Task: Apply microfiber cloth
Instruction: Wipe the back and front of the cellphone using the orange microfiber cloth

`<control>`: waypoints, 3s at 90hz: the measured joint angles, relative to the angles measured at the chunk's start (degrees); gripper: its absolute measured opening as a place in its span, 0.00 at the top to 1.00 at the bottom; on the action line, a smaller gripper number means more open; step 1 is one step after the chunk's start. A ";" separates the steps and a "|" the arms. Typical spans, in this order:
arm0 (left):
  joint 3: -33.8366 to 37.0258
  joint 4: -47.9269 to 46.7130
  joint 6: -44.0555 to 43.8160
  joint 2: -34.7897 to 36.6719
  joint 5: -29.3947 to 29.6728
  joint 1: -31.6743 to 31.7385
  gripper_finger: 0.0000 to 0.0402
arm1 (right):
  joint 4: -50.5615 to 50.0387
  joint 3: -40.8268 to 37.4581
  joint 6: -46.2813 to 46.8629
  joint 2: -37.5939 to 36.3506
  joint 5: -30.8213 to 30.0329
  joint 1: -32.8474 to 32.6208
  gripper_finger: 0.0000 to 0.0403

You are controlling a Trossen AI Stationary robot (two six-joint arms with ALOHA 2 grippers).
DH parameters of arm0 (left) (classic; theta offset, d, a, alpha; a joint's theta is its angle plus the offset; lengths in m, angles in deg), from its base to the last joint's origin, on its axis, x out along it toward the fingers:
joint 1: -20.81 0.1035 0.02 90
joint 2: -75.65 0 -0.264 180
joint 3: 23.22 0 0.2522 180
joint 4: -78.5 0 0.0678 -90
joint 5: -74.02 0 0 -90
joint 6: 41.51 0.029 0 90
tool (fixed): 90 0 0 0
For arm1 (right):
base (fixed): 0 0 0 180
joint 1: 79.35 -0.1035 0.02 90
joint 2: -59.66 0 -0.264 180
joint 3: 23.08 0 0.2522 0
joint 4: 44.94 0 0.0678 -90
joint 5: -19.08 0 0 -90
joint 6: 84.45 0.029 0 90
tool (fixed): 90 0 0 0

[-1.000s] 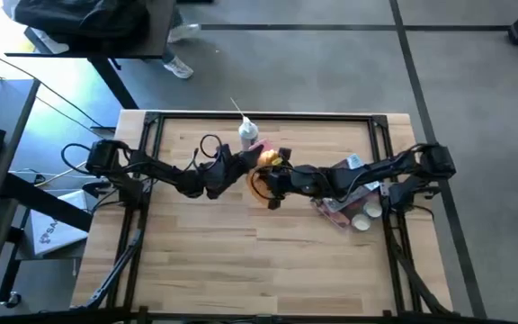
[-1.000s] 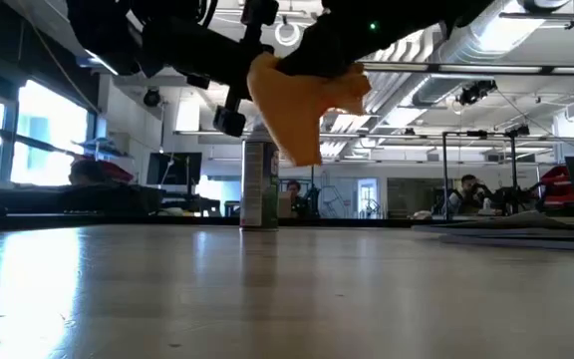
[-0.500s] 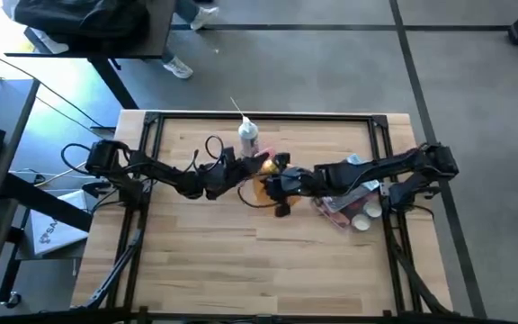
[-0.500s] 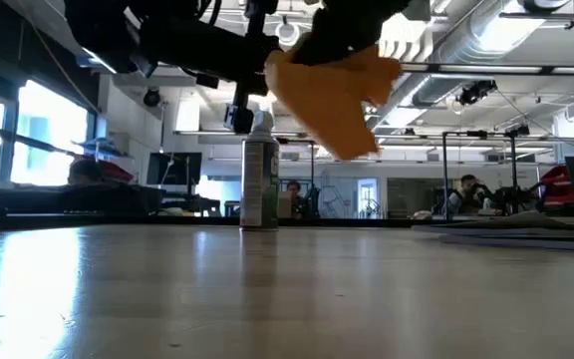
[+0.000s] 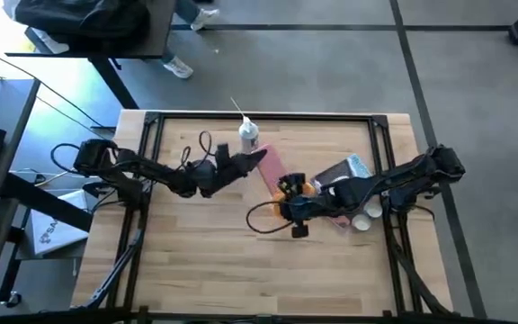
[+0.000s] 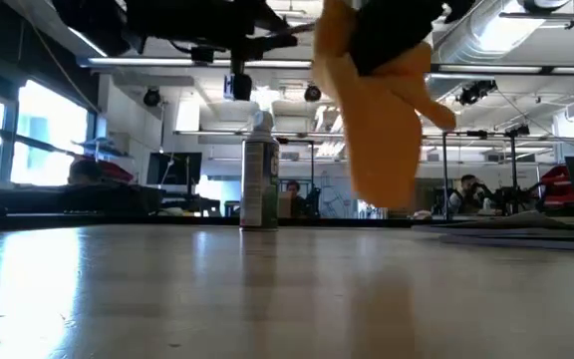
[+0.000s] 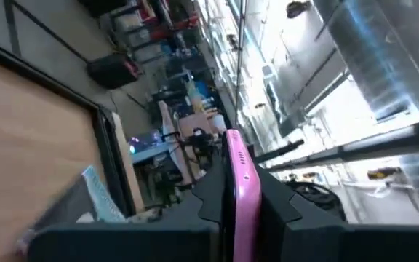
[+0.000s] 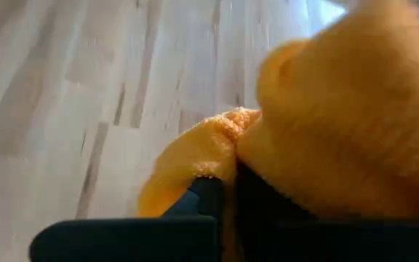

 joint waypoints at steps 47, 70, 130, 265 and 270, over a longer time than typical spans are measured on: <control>19.30 18.69 27.43 14.09 10.38 -8.64 0.96 | 9.26 -0.13 1.34 -3.00 -10.68 -3.77 1.00; 19.26 24.98 40.50 14.07 6.95 -12.45 0.96 | 30.99 -0.15 -11.25 6.07 -7.73 -1.66 1.00; 19.37 15.76 60.55 13.85 -1.17 -18.66 0.96 | 59.27 -0.07 -27.07 5.88 -16.82 5.30 1.00; 8.35 -12.13 155.37 -8.14 1.40 -27.76 0.96 | 26.03 0.04 4.18 13.71 23.28 4.74 1.00; 8.35 -12.02 155.81 -8.14 0.77 -27.91 0.96 | 26.60 0.04 3.90 13.72 22.57 4.35 1.00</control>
